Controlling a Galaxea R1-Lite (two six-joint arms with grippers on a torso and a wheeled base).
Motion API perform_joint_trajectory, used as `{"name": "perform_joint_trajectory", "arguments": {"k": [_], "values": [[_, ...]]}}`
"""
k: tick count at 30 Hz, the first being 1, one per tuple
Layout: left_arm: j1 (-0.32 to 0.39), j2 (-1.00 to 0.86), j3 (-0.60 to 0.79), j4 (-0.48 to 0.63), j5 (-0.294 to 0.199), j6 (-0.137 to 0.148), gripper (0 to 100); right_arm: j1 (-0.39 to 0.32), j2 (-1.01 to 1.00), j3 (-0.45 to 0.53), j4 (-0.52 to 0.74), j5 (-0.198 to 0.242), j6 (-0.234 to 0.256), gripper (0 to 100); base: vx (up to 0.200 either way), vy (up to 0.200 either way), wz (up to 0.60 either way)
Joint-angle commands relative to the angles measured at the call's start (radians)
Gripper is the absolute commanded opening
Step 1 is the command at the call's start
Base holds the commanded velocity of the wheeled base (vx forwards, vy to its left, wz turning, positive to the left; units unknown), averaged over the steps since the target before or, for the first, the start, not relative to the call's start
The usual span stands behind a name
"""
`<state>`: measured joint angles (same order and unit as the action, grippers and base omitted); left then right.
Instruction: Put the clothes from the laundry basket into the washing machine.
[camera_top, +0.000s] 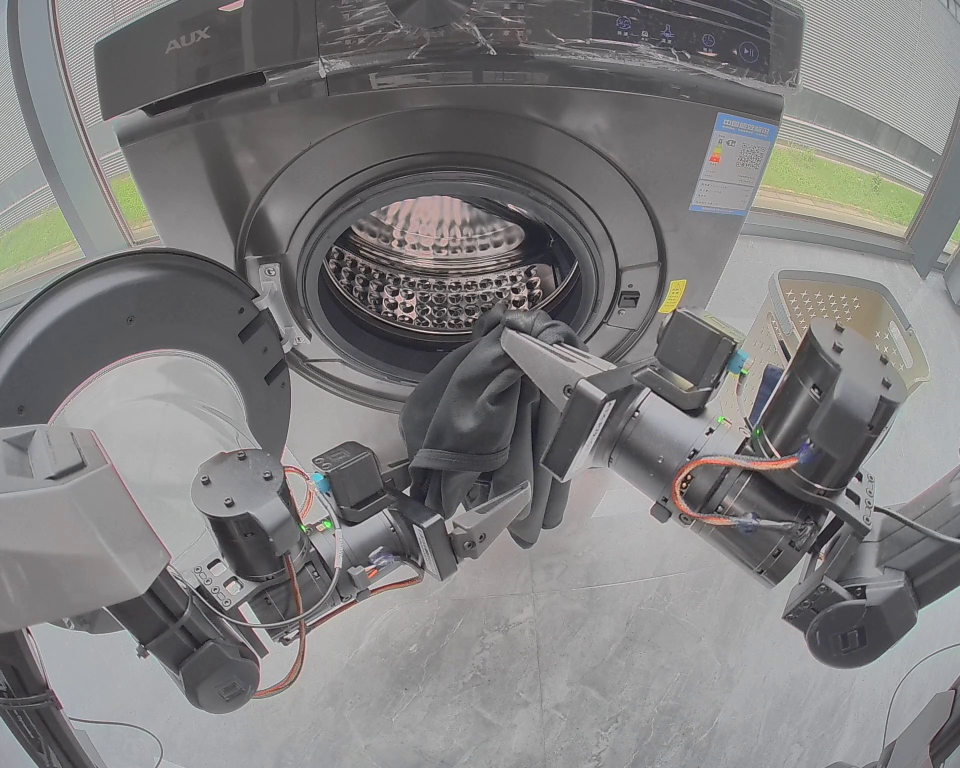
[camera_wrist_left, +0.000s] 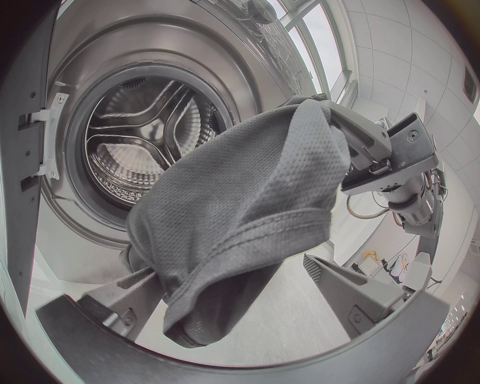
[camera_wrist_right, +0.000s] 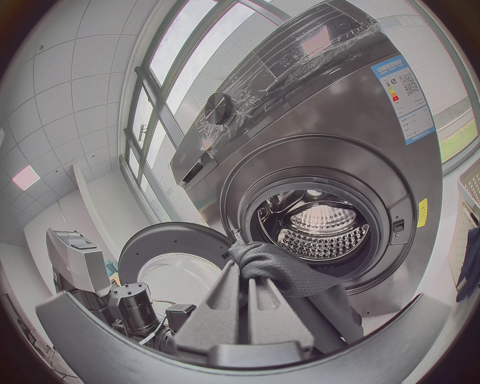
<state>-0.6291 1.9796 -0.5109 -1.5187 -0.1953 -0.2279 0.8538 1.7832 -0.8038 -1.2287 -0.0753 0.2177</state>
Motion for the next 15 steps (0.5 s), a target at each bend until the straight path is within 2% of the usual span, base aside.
{"name": "perform_joint_trajectory", "arguments": {"k": [1,15], "values": [[0.006,0.025,-0.001,-0.008,0.013,-0.001,0,0.001,-0.001,0.000,0.000,0.000,0.000,0,0.000,0.000,0.00],[-0.004,0.012,0.008,-0.021,0.022,-0.004,0,0.001,0.002,0.000,0.000,0.000,0.000,0,0.000,0.000,0.00]]}}
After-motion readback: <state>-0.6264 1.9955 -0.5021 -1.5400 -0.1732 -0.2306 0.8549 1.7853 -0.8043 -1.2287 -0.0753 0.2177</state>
